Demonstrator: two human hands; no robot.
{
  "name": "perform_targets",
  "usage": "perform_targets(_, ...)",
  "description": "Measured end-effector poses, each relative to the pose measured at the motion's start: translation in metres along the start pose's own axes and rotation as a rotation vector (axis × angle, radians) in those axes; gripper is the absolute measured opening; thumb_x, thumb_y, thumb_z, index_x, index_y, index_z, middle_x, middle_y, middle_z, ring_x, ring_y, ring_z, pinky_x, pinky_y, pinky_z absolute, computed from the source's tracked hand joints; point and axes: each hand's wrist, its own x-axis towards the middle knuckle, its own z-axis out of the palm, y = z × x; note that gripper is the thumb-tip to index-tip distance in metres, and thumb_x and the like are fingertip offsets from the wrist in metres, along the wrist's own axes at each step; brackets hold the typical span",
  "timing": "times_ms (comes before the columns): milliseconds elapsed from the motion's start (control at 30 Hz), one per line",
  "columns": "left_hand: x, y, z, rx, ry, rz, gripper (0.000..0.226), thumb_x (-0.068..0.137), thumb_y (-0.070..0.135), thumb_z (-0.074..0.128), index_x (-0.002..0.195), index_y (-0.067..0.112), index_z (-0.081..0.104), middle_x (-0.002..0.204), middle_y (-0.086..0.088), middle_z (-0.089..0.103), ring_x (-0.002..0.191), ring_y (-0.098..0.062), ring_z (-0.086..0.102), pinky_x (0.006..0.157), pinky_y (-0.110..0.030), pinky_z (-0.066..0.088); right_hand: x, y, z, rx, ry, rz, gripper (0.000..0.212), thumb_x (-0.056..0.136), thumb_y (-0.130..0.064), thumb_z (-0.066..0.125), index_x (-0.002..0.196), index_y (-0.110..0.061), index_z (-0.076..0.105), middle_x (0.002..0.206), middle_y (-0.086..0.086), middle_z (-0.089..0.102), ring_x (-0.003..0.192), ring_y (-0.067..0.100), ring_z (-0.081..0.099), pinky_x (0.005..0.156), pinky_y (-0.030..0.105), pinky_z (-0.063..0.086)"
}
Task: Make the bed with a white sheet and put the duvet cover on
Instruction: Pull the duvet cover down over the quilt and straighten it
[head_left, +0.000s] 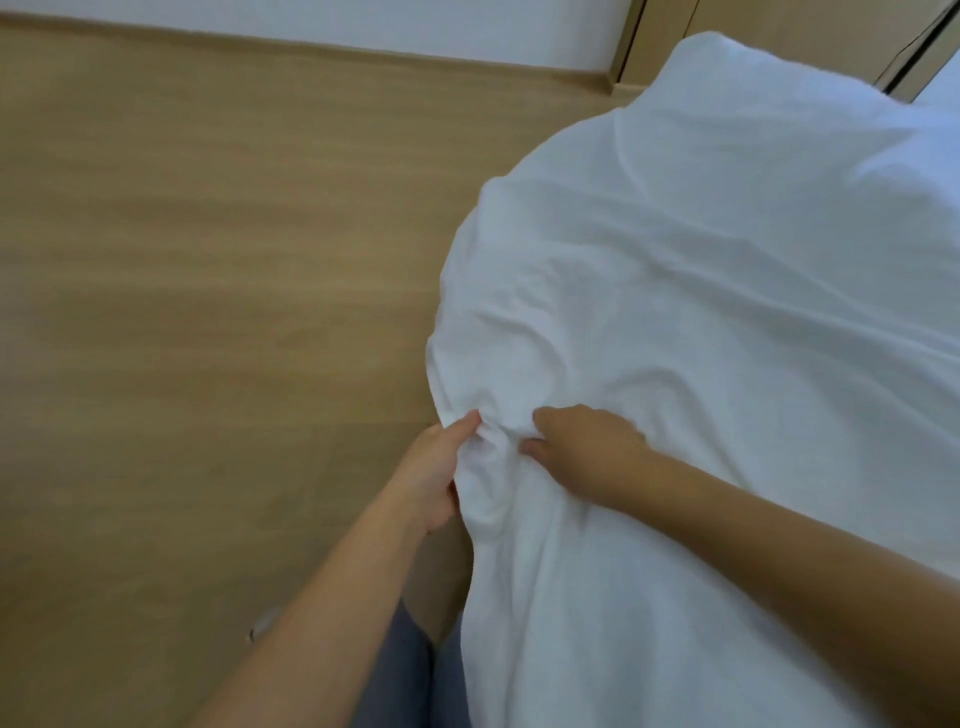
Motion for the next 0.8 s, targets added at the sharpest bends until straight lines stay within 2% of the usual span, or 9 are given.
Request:
perform_targets(67, -0.006, 0.007, -0.006, -0.165, -0.109, 0.017, 0.049, 0.088, 0.041, 0.054, 0.125, 0.010, 0.059, 0.117, -0.012, 0.067, 0.108, -0.025, 0.064, 0.086, -0.038, 0.051, -0.001, 0.002, -0.009, 0.184, 0.097, -0.048, 0.042, 0.095, -0.044, 0.045, 0.062, -0.020, 0.035, 0.069, -0.004, 0.050, 0.069, 0.017, 0.049, 0.059, 0.029, 0.029)
perform_targets(167, -0.012, 0.006, -0.008, -0.354, -0.248, 0.032, 0.052, 0.083, 0.037, 0.047, 0.123, 0.006, 0.062, 0.125, -0.017, 0.061, 0.113, -0.031, 0.061, 0.087, -0.042, 0.051, -0.006, 0.002, -0.019, 0.450, 0.216, -0.084, 0.056, 0.088, -0.038, 0.061, 0.053, -0.018, 0.021, 0.042, -0.006, 0.030, 0.044, 0.010, 0.029, 0.046, 0.024, 0.024)
perform_targets(333, -0.014, -0.022, 0.026, -0.368, -0.310, -0.011, 0.046, 0.088, 0.026, 0.038, 0.112, 0.000, 0.067, 0.116, -0.019, 0.066, 0.105, -0.029, 0.065, 0.084, -0.038, 0.055, -0.018, 0.002, -0.018, 0.735, 0.240, -0.025, 0.059, 0.083, -0.021, 0.069, 0.050, -0.021, 0.021, 0.039, -0.010, 0.017, 0.039, 0.008, 0.021, 0.041, 0.017, 0.019)
perform_targets(433, -0.007, -0.028, 0.048, -0.308, -0.364, -0.039, 0.072, 0.097, 0.057, 0.018, 0.107, 0.010, 0.072, 0.116, -0.014, 0.067, 0.107, -0.023, 0.064, 0.083, -0.032, 0.055, -0.024, 0.010, -0.020, 1.044, 0.277, 0.073, 0.055, 0.083, -0.011, 0.065, 0.045, -0.022, 0.026, 0.040, -0.009, 0.024, 0.034, 0.006, 0.027, 0.038, 0.016, 0.028)
perform_targets(500, 0.000, -0.028, 0.058, -0.287, -0.284, -0.060, 0.079, 0.092, 0.068, 0.014, 0.114, 0.012, 0.065, 0.114, -0.012, 0.068, 0.104, -0.021, 0.066, 0.077, -0.028, 0.056, -0.028, 0.017, -0.022, 1.028, 0.355, 0.137, 0.046, 0.081, -0.005, 0.060, 0.049, -0.018, 0.031, 0.040, -0.007, 0.028, 0.033, 0.007, 0.029, 0.036, 0.014, 0.026)
perform_targets(567, 0.009, -0.033, 0.063, -0.241, -0.145, -0.107, 0.067, 0.092, 0.066, 0.027, 0.121, 0.014, 0.059, 0.107, -0.008, 0.071, 0.095, -0.021, 0.069, 0.071, -0.029, 0.057, -0.030, 0.021, -0.021, 0.870, 0.443, 0.170, 0.040, 0.079, -0.004, 0.056, 0.051, -0.017, 0.030, 0.039, -0.010, 0.025, 0.035, 0.005, 0.025, 0.033, 0.015, 0.022)
perform_targets(633, 0.013, -0.043, 0.065, -0.172, -0.031, -0.108, 0.056, 0.090, 0.059, 0.046, 0.127, 0.017, 0.053, 0.110, -0.007, 0.070, 0.096, -0.024, 0.069, 0.080, -0.036, 0.056, -0.031, 0.021, -0.018, 0.750, 0.472, 0.189, 0.039, 0.078, -0.007, 0.055, 0.051, -0.018, 0.029, 0.036, -0.008, 0.025, 0.036, 0.008, 0.026, 0.032, 0.016, 0.021)
perform_targets(733, 0.008, -0.049, 0.073, -0.107, -0.090, -0.147, 0.057, 0.082, 0.052, 0.065, 0.123, 0.013, 0.060, 0.115, -0.010, 0.068, 0.105, -0.027, 0.065, 0.097, -0.044, 0.048, -0.029, 0.019, -0.015, 0.652, 0.489, 0.200, 0.041, 0.080, -0.010, 0.055, 0.051, -0.018, 0.026, 0.037, -0.007, 0.029, 0.041, 0.009, 0.027, 0.043, 0.023, 0.024)
perform_targets(800, 0.000, -0.035, 0.067, -0.134, -0.088, -0.131, 0.047, 0.079, 0.039, 0.071, 0.113, 0.007, 0.066, 0.106, -0.012, 0.071, 0.097, -0.026, 0.068, 0.089, -0.038, 0.053, -0.030, 0.020, -0.017, 0.579, 0.495, 0.187, 0.040, 0.082, -0.015, 0.056, 0.053, -0.018, 0.029, 0.043, -0.008, 0.032, 0.048, 0.011, 0.032, 0.049, 0.029, 0.025)
